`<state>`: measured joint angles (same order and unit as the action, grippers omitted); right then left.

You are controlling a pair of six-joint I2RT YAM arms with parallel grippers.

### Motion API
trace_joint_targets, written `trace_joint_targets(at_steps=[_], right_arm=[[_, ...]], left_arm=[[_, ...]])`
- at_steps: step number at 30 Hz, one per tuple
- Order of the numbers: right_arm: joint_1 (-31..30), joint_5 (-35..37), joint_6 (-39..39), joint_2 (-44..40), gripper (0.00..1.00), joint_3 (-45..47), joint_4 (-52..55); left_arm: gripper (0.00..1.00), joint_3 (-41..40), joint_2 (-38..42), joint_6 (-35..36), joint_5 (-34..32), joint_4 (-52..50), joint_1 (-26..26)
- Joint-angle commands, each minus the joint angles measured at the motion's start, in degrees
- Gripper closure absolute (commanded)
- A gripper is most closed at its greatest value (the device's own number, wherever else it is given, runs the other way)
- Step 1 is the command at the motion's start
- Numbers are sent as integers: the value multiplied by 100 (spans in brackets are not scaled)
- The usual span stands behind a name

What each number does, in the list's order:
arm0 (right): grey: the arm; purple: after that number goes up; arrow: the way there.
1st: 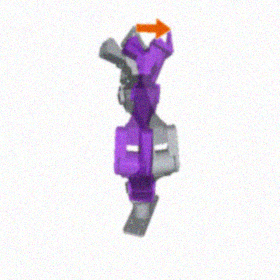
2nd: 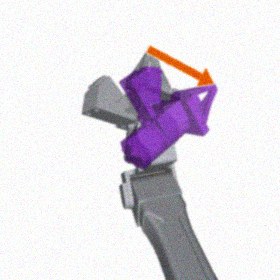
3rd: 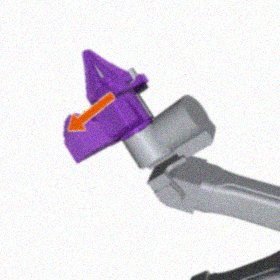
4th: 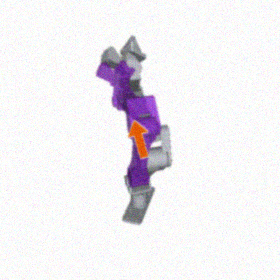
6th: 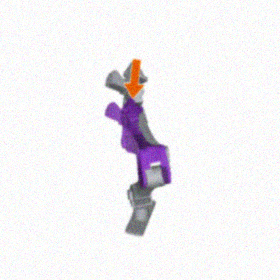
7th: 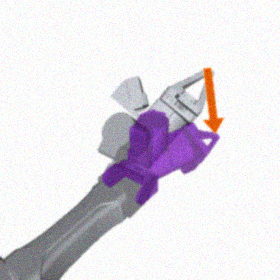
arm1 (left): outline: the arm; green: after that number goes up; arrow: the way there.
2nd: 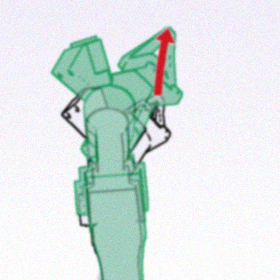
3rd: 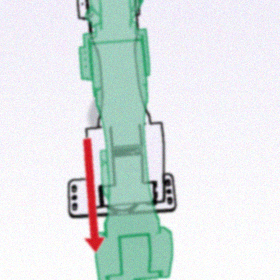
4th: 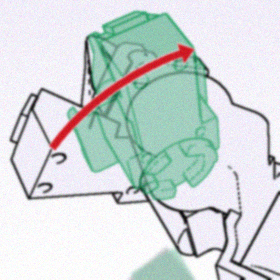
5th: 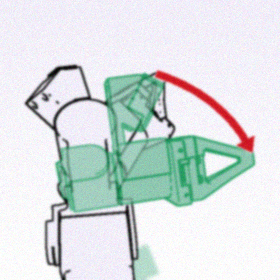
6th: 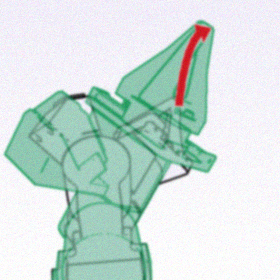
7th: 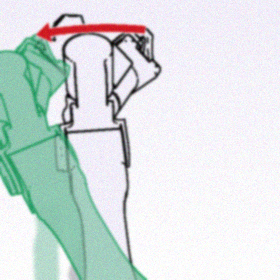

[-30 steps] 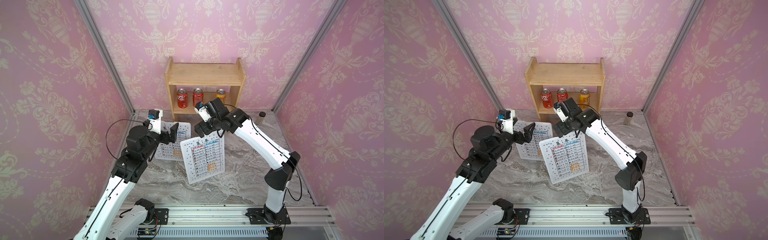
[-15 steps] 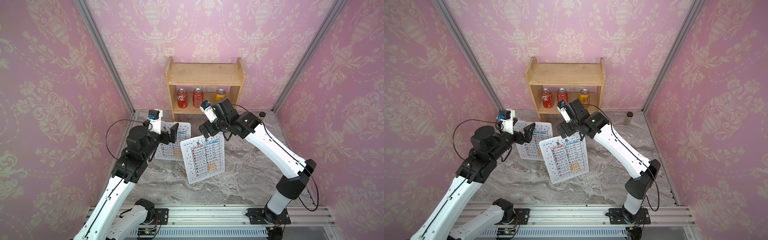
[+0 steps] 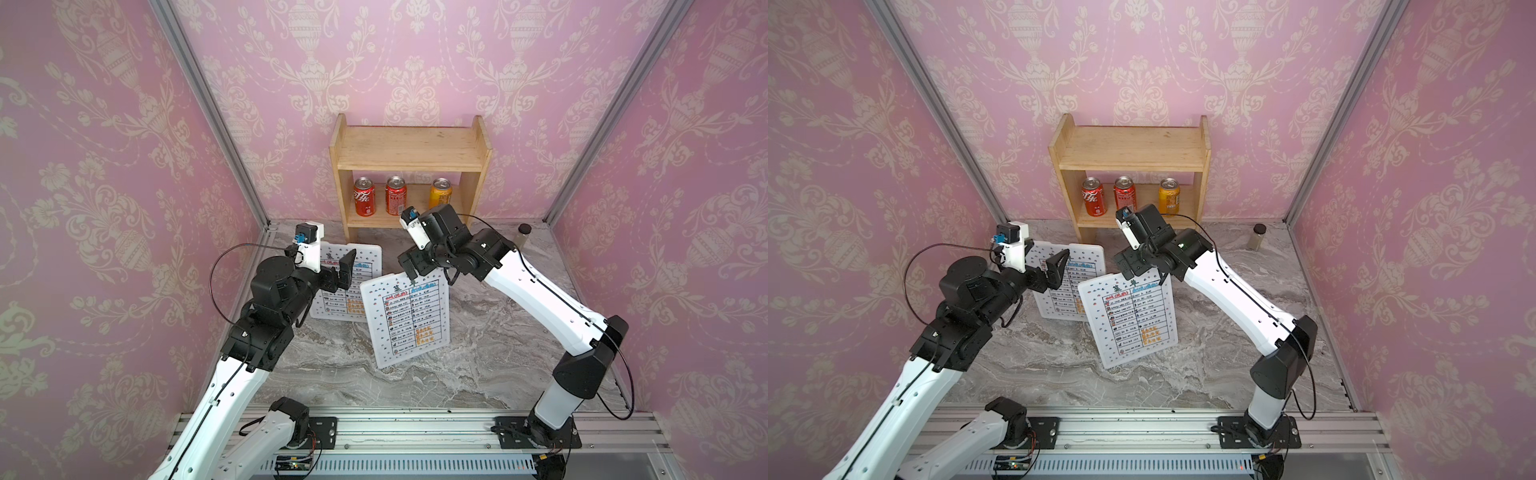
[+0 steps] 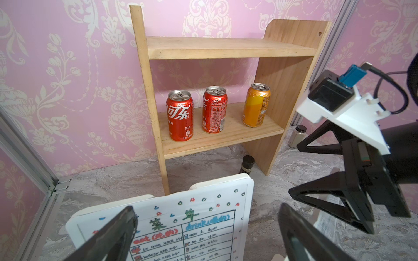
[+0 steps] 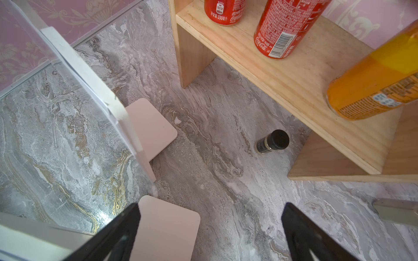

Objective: Insert the menus into the narrow rack
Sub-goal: Insert the menu into the narrow rack, then reset both arms

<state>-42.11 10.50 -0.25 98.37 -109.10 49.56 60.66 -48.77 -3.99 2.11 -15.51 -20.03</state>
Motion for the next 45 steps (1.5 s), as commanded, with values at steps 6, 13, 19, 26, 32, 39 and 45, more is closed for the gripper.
trace_joint_targets(at_steps=[6, 13, 19, 26, 32, 39, 45], right_arm=[[1489, 1698, -230, -1294, 0, 1260, -824], [2525, 2004, 61, -2380, 0, 4641, -3092], [2898, 1948, 427, -2919, 0, 6788, -5118], [3109, 1153, 87, -2127, 0, 8047, -7630], [3160, 694, 403, -1580, 0, 8369, -8901], [3944, -9, -300, -1209, 0, 9126, -10515], [3966, -389, -213, -1278, 0, 8716, -9672]], left_arm=[[1, -759, 110, 624, -3003, 1185, 277], [1, -2799, -113, 218, -4442, 2794, 968], [1, -4069, -652, 170, -4268, 3994, 1147], [1, -4854, -1932, -265, -2643, 5744, 1766], [1, -4666, -3015, -95, -1832, 6949, 1938], [1, -4178, -4518, 275, -1346, 7612, 2007], [1, -4021, -4469, 224, -1336, 7272, 2030]])
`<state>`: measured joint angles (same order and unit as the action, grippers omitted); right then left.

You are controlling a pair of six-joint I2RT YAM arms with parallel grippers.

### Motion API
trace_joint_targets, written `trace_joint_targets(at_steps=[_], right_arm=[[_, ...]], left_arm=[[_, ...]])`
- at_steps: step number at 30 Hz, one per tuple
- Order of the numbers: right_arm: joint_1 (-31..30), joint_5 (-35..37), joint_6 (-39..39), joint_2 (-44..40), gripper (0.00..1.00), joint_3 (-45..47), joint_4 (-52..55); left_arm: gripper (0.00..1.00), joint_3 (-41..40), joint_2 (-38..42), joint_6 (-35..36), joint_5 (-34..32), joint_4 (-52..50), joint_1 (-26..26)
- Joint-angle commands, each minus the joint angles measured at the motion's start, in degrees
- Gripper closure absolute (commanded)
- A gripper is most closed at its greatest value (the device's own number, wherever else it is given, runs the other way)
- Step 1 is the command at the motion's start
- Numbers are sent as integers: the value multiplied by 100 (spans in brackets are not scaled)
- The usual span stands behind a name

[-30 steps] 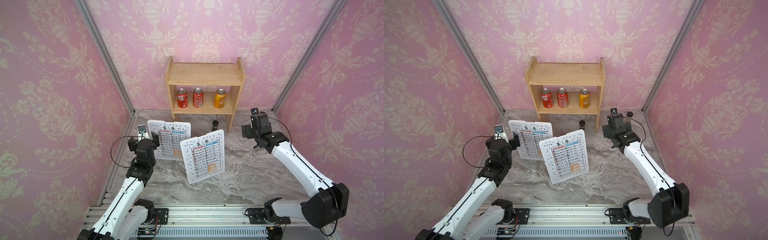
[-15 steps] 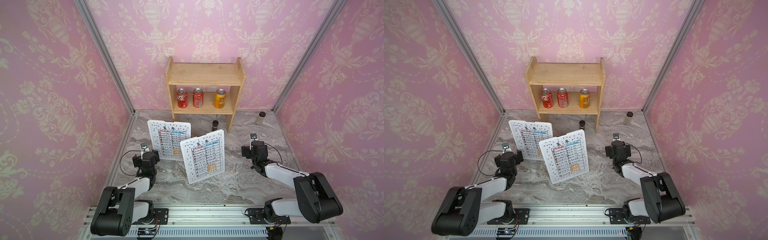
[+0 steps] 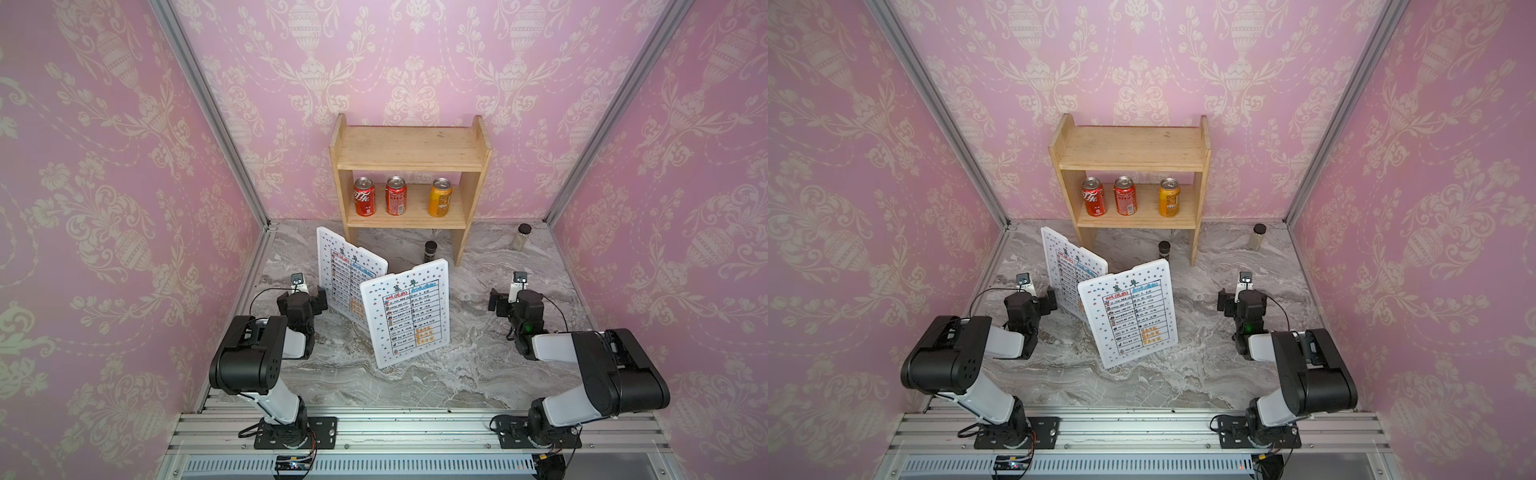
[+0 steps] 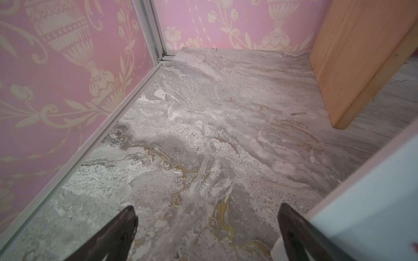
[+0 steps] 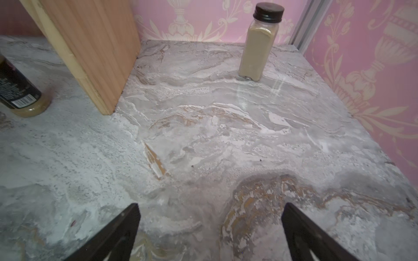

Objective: Insert the menus into the narrow rack
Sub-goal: Reset both arms

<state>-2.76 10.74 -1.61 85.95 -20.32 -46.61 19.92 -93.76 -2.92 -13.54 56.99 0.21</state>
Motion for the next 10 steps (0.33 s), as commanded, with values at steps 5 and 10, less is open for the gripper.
trace_joint_targets(at_steps=[5, 10], right_arm=[[83, -961, 81, 14, 0, -271, 93], [100, -966, 69, 8, 0, -236, 41]], left_arm=[[1, 55, 26, 133, 218, 56, -3], [1, 32, 33, 134, 213, 74, 0]])
